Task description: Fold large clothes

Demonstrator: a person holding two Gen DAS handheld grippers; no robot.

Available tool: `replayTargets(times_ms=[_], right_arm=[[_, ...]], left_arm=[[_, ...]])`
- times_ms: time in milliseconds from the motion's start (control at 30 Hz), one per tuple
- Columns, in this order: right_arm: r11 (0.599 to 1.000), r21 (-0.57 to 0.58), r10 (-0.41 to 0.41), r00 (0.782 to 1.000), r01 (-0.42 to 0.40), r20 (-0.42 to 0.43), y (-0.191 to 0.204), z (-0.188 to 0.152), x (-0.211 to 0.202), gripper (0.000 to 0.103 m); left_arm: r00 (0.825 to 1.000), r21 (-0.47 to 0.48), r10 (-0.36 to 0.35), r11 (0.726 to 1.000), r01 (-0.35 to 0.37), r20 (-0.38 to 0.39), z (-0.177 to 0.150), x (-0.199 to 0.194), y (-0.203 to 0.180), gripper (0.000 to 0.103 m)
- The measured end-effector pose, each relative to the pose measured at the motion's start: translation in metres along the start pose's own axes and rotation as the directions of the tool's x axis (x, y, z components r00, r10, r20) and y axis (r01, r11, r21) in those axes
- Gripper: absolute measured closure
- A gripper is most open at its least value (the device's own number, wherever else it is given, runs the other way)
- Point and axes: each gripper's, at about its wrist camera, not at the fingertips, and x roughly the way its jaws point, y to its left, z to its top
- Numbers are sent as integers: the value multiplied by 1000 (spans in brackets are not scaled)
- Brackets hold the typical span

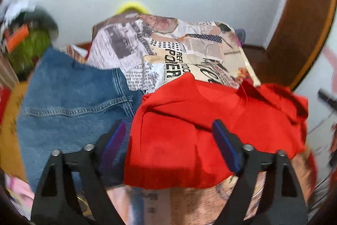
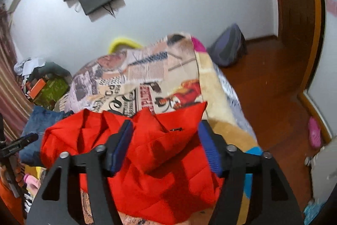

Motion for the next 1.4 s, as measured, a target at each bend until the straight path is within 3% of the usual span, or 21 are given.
replayTargets(times_ms=[100,300,433,567,733,800,900,1000,1067,1400], right_arm=[[999,-46,12,1000,-12,-5,7,-5,-11,32],[983,-180,10,991,-34,-133,27,-35,11,32],[969,-241,-15,969,-46,-246,38,-51,50,32],[956,-290,-59,954,-30,-293,45,-49,84,32],[957,-290,-93,949,2,-302,40,-18,124,32],[971,-235,-118,952,51,-282,27,1,137,32],[971,-149,-215,959,189,-186,11,24,141,32],[983,-71,-177,971,168,-161,1,35,135,32],[988,-56,-147,979,141,-144,2,35,125,32],[974,-216,-89,992,67,-91,46,7,74,32]], left_arm=[[1000,99,26,995,-24,-13,-9,2,-19,17],[993,243,37,970,-8,-115,-27,40,-55,14],[973,393,177,913,-107,-146,-27,88,-72,14],[956,429,261,885,-181,-135,-7,120,-67,13],[952,322,268,923,-209,-149,33,141,-37,13],[953,243,260,945,-218,-153,47,144,-21,13],[961,45,240,971,-236,-139,68,137,14,13],[976,-82,187,977,-197,-116,71,124,38,13],[980,-91,171,979,-180,-103,66,113,42,13],[985,-24,170,985,-170,-9,30,48,16,13]])
